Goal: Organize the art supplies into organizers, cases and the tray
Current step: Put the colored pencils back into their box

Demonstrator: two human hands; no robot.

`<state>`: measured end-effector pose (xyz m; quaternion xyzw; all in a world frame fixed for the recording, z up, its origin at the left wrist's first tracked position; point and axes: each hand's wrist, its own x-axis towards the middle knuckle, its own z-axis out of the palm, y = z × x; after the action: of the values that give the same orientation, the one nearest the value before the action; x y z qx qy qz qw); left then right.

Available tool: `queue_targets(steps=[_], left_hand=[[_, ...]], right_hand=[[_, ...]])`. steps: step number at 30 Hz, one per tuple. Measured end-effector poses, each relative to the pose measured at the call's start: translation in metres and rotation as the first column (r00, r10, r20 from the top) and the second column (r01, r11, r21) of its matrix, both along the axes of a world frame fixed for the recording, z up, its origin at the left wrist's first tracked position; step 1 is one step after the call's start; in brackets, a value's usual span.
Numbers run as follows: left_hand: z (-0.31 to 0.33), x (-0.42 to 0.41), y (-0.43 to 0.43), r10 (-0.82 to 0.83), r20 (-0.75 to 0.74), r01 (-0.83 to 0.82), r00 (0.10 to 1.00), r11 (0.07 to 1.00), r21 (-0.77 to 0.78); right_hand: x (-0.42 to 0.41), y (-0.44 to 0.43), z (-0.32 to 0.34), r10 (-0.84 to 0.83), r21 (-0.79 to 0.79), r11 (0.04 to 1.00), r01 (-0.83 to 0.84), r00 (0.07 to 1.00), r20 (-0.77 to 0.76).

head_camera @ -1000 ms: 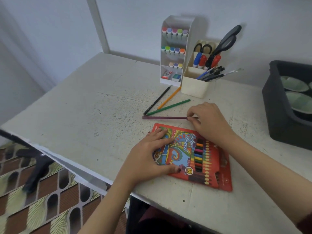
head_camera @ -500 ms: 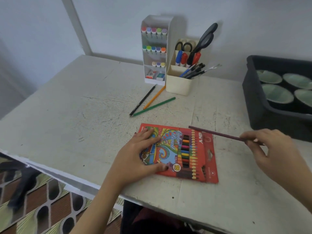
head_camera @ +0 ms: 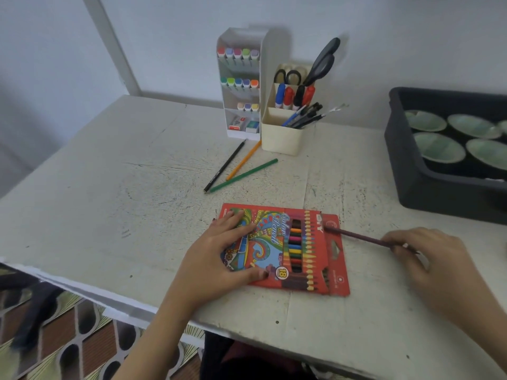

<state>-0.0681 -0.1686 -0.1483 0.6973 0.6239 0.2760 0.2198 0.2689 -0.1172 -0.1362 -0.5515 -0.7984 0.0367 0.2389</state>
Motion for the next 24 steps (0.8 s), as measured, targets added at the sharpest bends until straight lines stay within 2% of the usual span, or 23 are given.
queue_targets(steps=[7, 11, 14, 16, 17, 20, 22, 24], left_hand=[[0.000, 0.000, 0.000, 0.000, 0.007, 0.000, 1.000, 1.000, 0.007], [0.001, 0.001, 0.000, 0.004, 0.001, -0.004, 1.000, 1.000, 0.000], [0.000, 0.000, -0.001, 0.009, -0.005, -0.009, 1.000, 1.000, -0.005], [0.000, 0.000, -0.001, 0.004, -0.012, -0.004, 1.000, 1.000, -0.005], [0.000, 0.000, 0.000, 0.003, -0.014, -0.004, 1.000, 1.000, -0.006], [0.000, -0.001, 0.000, 0.007, -0.016, -0.007, 1.000, 1.000, -0.004], [0.000, -0.001, -0.001, 0.010, -0.014, -0.010, 1.000, 1.000, -0.004], [0.000, 0.000, -0.001, 0.009, -0.012, -0.009, 1.000, 1.000, -0.007]], right_hand=[[-0.039, 0.036, 0.002, 0.108, 0.032, 0.994, -0.109, 0.994, 0.024], [-0.064, 0.047, 0.000, 0.178, -0.018, 0.984, -0.178, 0.984, 0.010], [-0.076, 0.040, -0.003, 0.150, -0.015, 0.989, -0.150, 0.989, -0.011], [-0.080, 0.030, -0.003, 0.059, 0.019, 0.998, -0.059, 0.998, 0.008], [-0.082, 0.024, -0.001, -0.005, 0.000, 1.000, 0.005, 0.999, 0.034], [-0.089, 0.005, 0.002, -0.119, -0.235, 0.959, 0.158, 0.978, 0.169], [-0.092, -0.003, -0.003, -0.094, -0.339, 0.928, 0.153, 0.978, 0.184], [-0.095, -0.007, -0.007, -0.057, -0.372, 0.922, 0.109, 0.987, 0.148]])
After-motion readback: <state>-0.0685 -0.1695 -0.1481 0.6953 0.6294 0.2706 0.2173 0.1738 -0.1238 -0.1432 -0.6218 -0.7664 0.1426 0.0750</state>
